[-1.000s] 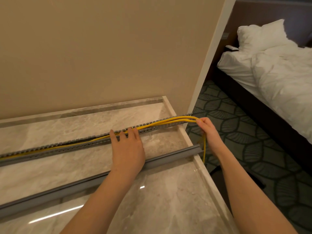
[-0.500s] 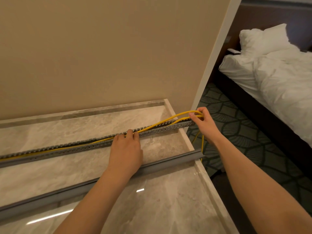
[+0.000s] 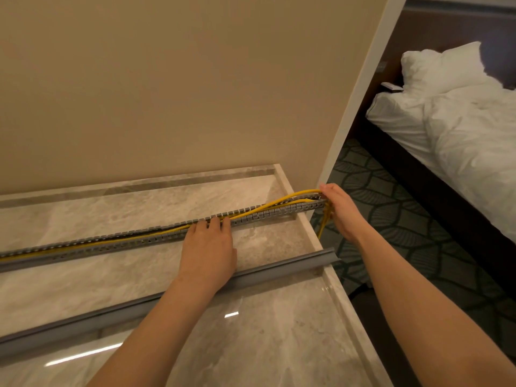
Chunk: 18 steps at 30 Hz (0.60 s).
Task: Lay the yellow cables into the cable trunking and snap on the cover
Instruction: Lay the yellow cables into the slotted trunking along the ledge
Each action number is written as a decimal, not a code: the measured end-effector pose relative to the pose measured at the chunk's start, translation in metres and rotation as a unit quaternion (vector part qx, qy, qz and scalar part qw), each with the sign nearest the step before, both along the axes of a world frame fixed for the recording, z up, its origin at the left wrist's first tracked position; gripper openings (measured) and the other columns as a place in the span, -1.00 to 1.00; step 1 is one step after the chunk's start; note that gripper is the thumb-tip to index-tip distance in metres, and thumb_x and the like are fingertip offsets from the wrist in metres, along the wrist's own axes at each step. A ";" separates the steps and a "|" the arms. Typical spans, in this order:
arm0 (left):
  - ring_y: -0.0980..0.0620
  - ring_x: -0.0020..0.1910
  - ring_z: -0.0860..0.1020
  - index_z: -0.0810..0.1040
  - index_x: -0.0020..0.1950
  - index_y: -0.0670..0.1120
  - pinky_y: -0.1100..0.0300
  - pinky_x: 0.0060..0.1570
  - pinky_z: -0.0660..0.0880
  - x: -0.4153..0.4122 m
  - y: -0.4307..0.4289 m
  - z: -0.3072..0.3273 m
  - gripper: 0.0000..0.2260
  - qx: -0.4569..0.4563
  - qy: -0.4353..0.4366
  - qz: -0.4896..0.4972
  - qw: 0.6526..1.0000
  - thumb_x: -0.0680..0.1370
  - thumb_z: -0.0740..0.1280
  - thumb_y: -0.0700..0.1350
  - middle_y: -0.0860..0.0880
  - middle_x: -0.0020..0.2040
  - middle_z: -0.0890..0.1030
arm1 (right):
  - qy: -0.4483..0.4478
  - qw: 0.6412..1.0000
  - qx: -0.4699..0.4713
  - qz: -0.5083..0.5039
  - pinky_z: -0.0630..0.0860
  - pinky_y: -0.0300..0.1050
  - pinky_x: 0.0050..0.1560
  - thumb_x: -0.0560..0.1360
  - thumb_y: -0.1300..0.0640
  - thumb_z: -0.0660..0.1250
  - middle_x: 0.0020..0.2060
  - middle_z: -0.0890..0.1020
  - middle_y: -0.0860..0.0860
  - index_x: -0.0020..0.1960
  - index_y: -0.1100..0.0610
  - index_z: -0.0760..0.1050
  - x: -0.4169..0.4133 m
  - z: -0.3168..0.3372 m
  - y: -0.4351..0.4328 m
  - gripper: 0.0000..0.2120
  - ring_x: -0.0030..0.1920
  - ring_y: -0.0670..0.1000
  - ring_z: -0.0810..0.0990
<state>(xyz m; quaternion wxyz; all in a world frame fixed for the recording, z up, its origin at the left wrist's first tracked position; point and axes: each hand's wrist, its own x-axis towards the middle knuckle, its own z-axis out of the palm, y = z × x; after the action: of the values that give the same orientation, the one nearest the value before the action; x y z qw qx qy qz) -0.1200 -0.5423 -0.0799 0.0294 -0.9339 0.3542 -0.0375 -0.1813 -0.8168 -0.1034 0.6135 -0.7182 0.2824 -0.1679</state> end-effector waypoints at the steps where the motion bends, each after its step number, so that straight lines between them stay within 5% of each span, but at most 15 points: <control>1: -0.11 0.30 0.37 0.16 0.47 -0.11 0.04 0.30 0.31 0.000 0.000 0.000 -0.45 0.001 0.001 0.001 1.000 0.55 0.20 0.07 -0.10 0.37 0.38 | -0.003 1.000 -0.002 -0.016 0.37 -0.11 -0.08 0.52 -0.12 0.23 -0.30 0.54 -0.07 -0.26 -0.04 0.45 0.000 0.000 0.001 -0.76 -0.18 -0.05 0.48; 5: -0.11 0.30 0.36 0.13 0.48 -0.12 0.04 0.31 0.31 -0.001 0.000 -0.001 -0.43 0.002 0.001 0.002 1.000 0.55 0.20 0.07 -0.11 0.38 0.36 | -0.032 0.997 0.005 -0.070 0.43 -0.07 0.00 0.48 -0.01 0.34 -0.30 0.57 -0.04 -0.26 0.03 0.51 0.002 -0.003 0.005 -0.82 -0.19 -0.04 0.51; 10: -0.11 0.31 0.35 0.09 0.49 -0.13 0.05 0.30 0.31 -0.003 0.001 -0.003 -0.41 -0.001 0.004 0.000 1.000 0.54 0.21 0.07 -0.11 0.39 0.34 | -0.061 0.991 0.005 -0.120 0.46 -0.18 -0.18 0.41 0.15 0.42 -0.35 0.49 -0.04 -0.28 0.04 0.47 0.005 -0.005 0.007 -0.85 -0.29 -0.08 0.48; 14: -0.11 0.31 0.34 0.09 0.49 -0.13 0.05 0.31 0.30 -0.002 0.000 -0.004 -0.40 -0.003 0.005 0.003 1.000 0.55 0.20 0.06 -0.11 0.39 0.34 | -0.047 0.991 -0.008 -0.127 0.43 -0.15 -0.16 0.37 0.16 0.47 -0.33 0.39 -0.04 -0.15 0.02 0.44 0.003 -0.010 0.004 -0.79 -0.29 -0.07 0.40; 18: -0.12 0.31 0.34 0.08 0.49 -0.14 0.04 0.32 0.30 -0.002 0.000 -0.005 -0.39 0.001 0.005 0.004 1.000 0.54 0.20 0.07 -0.12 0.39 0.34 | -0.020 0.993 0.037 -0.110 0.42 -0.22 -0.17 0.38 0.11 0.46 -0.18 0.53 0.02 -0.08 0.05 0.46 0.000 -0.011 0.006 -0.80 -0.15 -0.02 0.50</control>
<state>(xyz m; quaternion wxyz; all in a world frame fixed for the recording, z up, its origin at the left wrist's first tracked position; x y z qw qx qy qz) -0.1222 -0.5425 -0.0850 0.0286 -0.9354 0.3510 -0.0325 -0.1812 -0.8106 -0.1145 0.6229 -0.6559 0.3538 -0.2381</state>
